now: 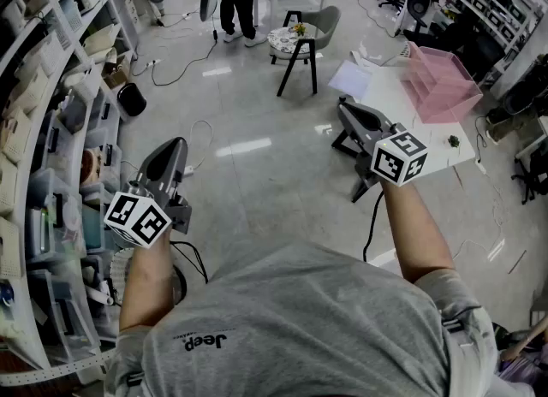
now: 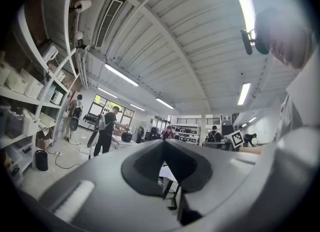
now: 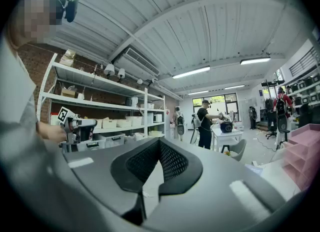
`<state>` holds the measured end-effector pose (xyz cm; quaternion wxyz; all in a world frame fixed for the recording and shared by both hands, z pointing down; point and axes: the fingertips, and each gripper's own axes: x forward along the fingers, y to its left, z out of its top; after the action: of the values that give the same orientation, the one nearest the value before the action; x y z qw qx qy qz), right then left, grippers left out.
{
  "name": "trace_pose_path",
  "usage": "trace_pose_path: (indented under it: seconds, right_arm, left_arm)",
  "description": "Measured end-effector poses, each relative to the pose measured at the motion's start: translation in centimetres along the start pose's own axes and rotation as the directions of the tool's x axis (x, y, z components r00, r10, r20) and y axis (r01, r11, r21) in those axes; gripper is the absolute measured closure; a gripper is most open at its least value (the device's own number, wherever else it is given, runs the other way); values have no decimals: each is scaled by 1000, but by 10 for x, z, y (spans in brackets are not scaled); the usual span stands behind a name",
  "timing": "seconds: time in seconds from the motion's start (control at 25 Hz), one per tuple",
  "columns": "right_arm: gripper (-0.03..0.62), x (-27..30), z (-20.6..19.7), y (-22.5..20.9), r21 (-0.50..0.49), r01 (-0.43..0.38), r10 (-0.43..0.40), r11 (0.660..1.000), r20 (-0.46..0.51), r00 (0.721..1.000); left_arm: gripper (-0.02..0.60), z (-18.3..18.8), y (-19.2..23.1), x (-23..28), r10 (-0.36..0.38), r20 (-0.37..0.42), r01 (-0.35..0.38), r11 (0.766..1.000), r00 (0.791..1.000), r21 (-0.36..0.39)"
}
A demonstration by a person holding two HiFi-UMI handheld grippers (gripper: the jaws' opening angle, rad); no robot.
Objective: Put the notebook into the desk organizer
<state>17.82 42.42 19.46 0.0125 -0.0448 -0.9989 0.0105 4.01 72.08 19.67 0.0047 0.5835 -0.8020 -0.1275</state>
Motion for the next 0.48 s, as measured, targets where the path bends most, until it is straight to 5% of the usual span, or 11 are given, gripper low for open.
trace_pose_path:
  seconds: [0.48]
  right_arm:
    - [592,1,5,-5,-13,0,0,1000,0,1000]
  left_arm:
    - [526,1,-5,8,-12,-7,12,1000,1000,8]
